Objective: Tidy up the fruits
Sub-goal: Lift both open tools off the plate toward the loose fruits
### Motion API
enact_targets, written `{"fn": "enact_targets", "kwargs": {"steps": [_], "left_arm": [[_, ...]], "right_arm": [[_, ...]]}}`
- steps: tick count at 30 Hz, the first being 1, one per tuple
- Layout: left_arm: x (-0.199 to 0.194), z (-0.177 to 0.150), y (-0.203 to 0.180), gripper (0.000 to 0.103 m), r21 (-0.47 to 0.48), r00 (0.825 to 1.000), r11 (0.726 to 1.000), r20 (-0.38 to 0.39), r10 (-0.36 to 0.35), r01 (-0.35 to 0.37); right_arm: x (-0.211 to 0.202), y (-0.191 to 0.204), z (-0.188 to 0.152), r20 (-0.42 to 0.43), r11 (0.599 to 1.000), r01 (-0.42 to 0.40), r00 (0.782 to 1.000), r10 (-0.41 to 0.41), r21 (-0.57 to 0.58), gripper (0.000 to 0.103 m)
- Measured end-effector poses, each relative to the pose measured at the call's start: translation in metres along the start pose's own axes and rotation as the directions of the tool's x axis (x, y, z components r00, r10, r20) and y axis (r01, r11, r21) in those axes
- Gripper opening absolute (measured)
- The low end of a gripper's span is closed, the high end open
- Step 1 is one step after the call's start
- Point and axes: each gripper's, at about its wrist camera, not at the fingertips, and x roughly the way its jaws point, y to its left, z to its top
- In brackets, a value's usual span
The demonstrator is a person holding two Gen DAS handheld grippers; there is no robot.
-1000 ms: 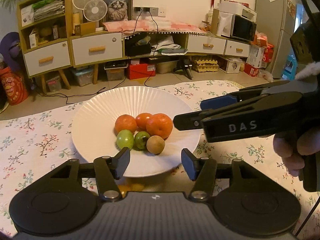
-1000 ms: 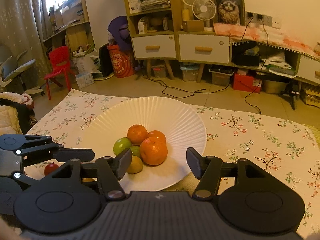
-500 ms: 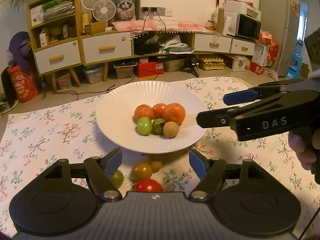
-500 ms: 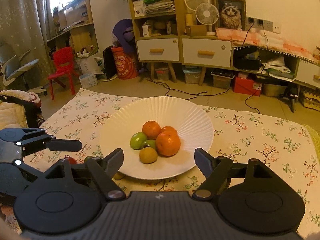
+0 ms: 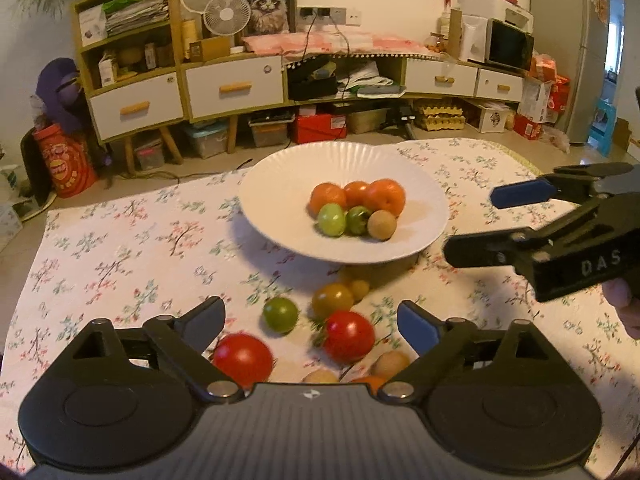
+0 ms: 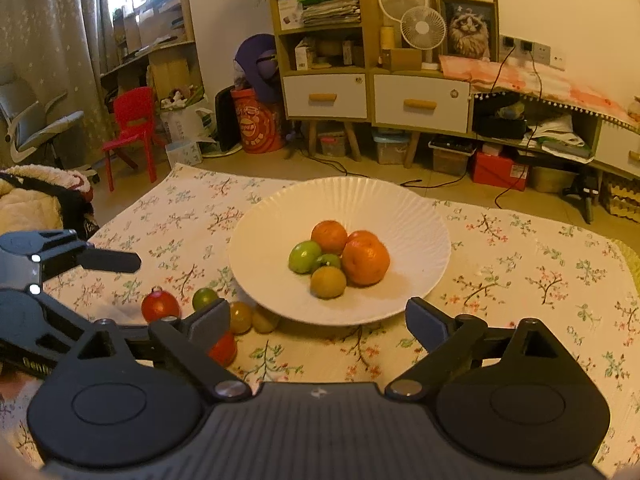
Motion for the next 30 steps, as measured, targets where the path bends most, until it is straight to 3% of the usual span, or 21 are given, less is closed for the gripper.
{"fn": "enact_targets", "kwargs": {"steps": [4, 22, 30], "left_arm": [[0.000, -0.011, 0.010, 0.092, -0.019, 1.000, 1.000, -0.014, 0.014, -0.014], [0.009, -0.053, 0.048, 0.092, -0.017, 0.987, 0.994, -0.114, 0.109, -0.112], [0.013, -0.058, 0.053, 0.094, -0.056, 0.992, 0.993, -0.071, 0.101, -0.105]], "right_arm": [[0.002, 0.004, -0.009, -0.009, 1.000, 0.006, 1.000, -0.006, -0.007, 0.097], [0.017, 0.036, -0.045, -0.125, 0.992, -0.005, 0.992, -0.011, -0.127, 0.098], [0.024, 0.041, -0.054, -0.144, 0.988, 0.008, 0.989, -0.031, -0.157, 0.095]]}}
